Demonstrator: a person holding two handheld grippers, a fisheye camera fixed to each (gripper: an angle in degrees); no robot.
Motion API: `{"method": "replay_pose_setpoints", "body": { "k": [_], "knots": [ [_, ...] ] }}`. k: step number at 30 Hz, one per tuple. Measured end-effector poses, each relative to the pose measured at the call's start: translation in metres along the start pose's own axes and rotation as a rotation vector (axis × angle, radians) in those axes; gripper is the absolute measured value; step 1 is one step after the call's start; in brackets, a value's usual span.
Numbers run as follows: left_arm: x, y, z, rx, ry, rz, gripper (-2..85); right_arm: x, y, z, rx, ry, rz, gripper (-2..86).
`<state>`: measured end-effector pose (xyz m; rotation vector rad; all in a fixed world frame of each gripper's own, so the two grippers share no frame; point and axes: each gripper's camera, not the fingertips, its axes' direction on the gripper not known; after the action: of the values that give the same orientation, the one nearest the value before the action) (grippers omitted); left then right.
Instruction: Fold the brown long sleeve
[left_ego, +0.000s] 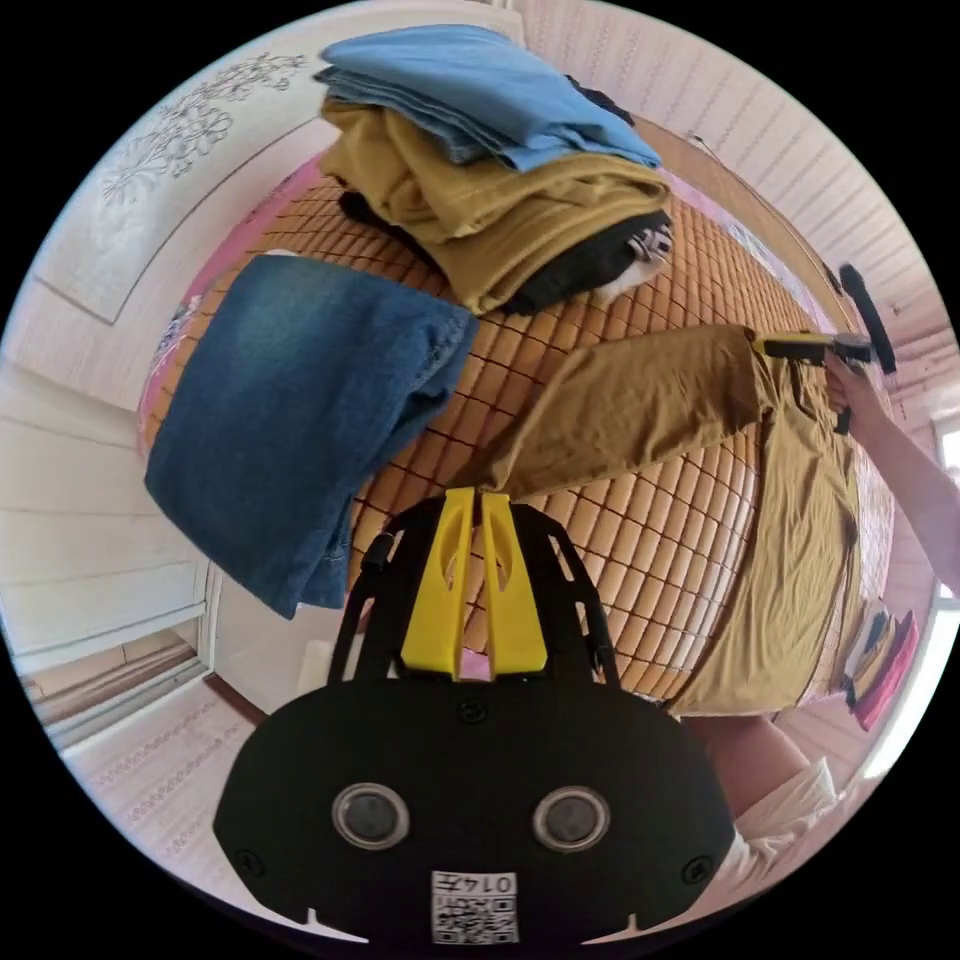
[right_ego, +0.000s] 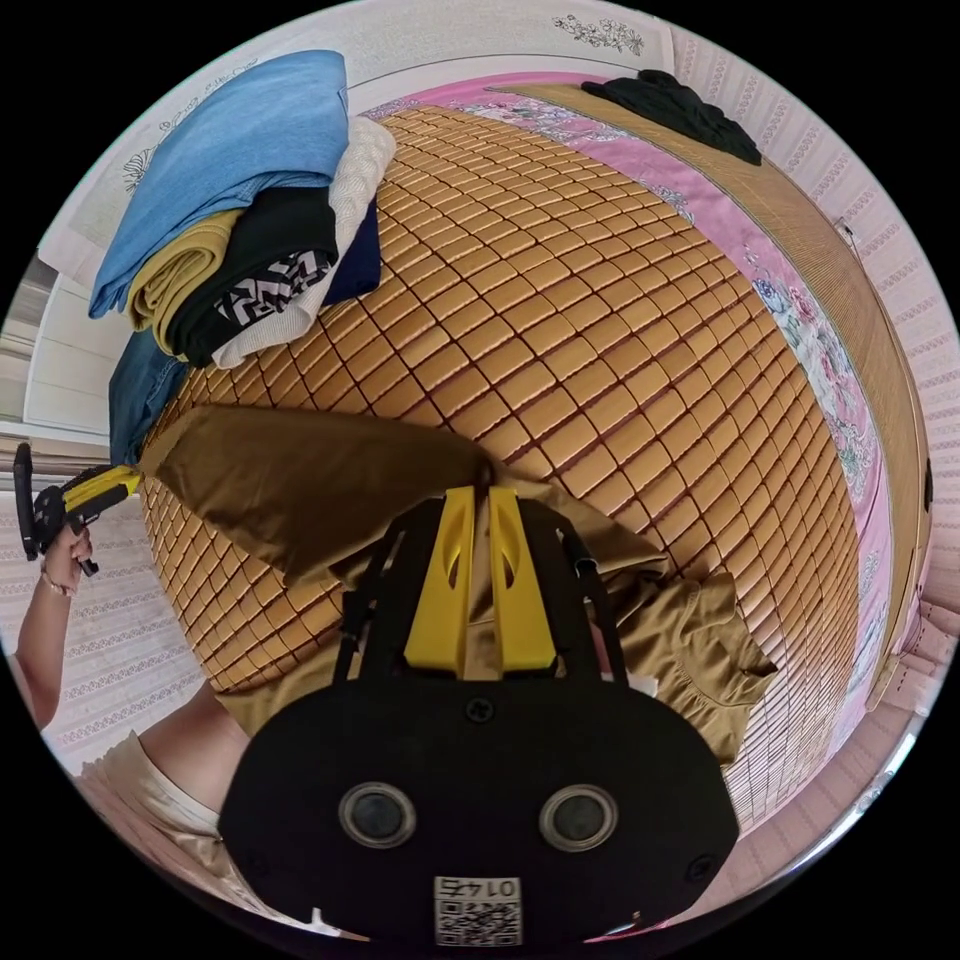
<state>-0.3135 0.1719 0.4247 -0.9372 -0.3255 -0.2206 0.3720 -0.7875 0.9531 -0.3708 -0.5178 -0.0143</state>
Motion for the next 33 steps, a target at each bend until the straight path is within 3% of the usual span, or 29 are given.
{"method": "replay_pose_setpoints", "body": {
  "k": [6,9,16,19,26,29,33],
  "knots": [
    [-0.071,-0.001,-0.042,0.170,-0.104,-0.305,4.0,0.006,0.011,-0.001,0.020,-0.033,0.002,3.4],
    [-0.062,0.000,-0.047,0.189,-0.128,-0.278,4.2,0.010,0.020,-0.006,0.039,-0.047,0.008,4.4],
    [0.018,-0.013,0.024,0.054,0.055,-0.122,4.7,0.018,0.027,0.011,-0.004,-0.010,-0.006,2.5],
    [0.040,-0.023,0.063,-0.026,-0.043,-0.098,1.2,0.023,0.023,0.013,-0.026,-0.015,-0.018,0.4],
    [0.025,-0.030,0.079,-0.033,-0.208,-0.118,-0.9,0.038,0.018,0.023,-0.151,-0.079,-0.205,-0.2],
    [0.019,-0.031,0.083,-0.042,-0.141,-0.162,-0.8,0.051,0.026,0.026,-0.143,-0.135,-0.174,0.3],
    [0.035,-0.032,0.088,-0.063,-0.212,-0.112,-0.4,0.063,0.056,0.014,-0.037,-0.126,-0.083,1.8]
  ]
}}
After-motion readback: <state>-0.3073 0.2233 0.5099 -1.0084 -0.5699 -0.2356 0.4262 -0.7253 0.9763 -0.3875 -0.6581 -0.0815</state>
